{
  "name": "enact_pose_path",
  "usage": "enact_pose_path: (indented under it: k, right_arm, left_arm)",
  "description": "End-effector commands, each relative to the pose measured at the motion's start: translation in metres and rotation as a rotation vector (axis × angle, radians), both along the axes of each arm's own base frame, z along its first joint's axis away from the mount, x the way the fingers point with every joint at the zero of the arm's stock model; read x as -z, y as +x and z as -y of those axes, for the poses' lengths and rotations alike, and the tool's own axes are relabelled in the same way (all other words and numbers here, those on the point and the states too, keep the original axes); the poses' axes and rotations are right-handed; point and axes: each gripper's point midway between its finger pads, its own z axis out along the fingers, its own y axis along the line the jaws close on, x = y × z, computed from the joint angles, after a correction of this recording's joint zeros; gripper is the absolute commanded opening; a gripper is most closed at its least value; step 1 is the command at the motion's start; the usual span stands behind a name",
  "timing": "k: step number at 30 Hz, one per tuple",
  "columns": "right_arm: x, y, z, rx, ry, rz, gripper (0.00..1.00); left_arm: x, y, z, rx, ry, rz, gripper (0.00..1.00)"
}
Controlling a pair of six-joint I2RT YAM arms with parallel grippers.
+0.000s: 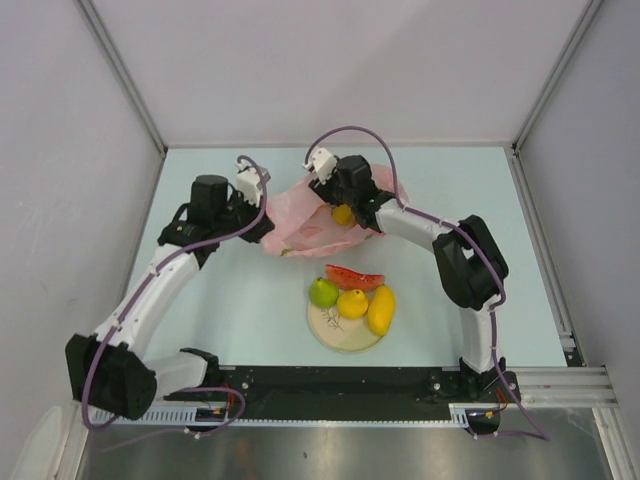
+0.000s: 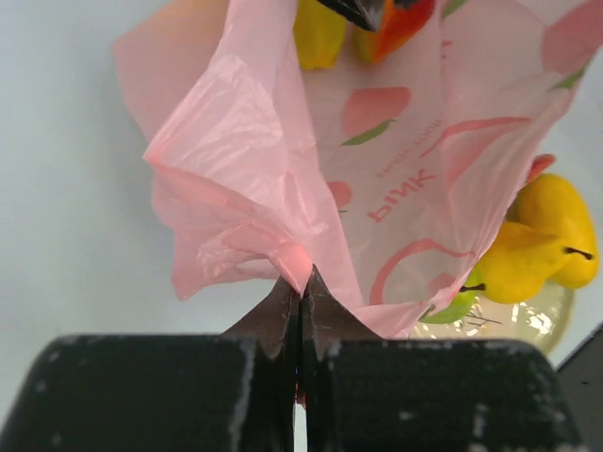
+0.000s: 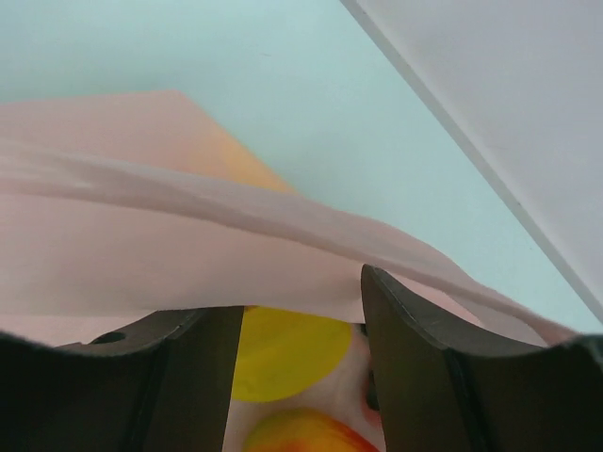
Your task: Take the fake fruits out of the plastic bag
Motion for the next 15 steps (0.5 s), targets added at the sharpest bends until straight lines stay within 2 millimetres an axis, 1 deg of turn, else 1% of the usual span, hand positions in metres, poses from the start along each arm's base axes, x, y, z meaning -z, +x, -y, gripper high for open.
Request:
enact_pose_path:
  k: [1,2,3,5,6,8,11,12,13,14,15]
  right_arm:
    - [-0.017,0.004,-0.006,0.089,0.040,0.021,0.56]
    - [-0.016,0.003,-0.006,0.097,0.041,0.016,0.56]
    - [-0.014,0.002,-0.005,0.102,0.032,0.011,0.52]
    - [-0.012,0.000,-0.008,0.080,0.023,0.006,0.49]
    - [-0.011,-0.004,-0.013,0.042,0.027,-0.006,0.46]
    - [-0.009,-0.008,-0.019,-0.007,0.020,-0.013,0.45]
    - [0.001,-0.013,-0.030,-0.078,0.009,-0.040,0.44]
    - [0.008,-0.014,-0.035,-0.102,-0.005,-0.064,0.42]
    - [0.011,-0.014,-0.036,-0.126,-0.029,-0.065,0.41]
    - [0.019,-0.017,-0.037,-0.147,-0.059,-0.084,0.36]
    - [0.020,-0.018,-0.040,-0.184,-0.084,-0.090,0.33]
  left_arm:
    - [-0.043,-0.004,-0.032,-0.141,0.046,0.227,0.00]
    - [-0.050,-0.006,-0.035,-0.161,0.035,0.264,0.00]
    - [-0.061,-0.006,-0.040,-0.192,0.026,0.329,0.00]
    - [-0.070,-0.004,-0.043,-0.211,0.022,0.359,0.00]
    - [-0.078,-0.002,-0.043,-0.219,0.016,0.373,0.00]
    - [-0.079,0.001,-0.039,-0.205,0.008,0.363,0.00]
    - [-0.087,0.006,-0.032,-0.181,-0.020,0.389,0.00]
    - [-0.090,0.006,-0.030,-0.171,-0.023,0.396,0.00]
    - [-0.088,0.008,-0.027,-0.155,-0.021,0.393,0.00]
    - [-0.089,0.009,-0.027,-0.146,-0.013,0.396,0.00]
    - [-0.091,0.009,-0.026,-0.135,-0.006,0.406,0.00]
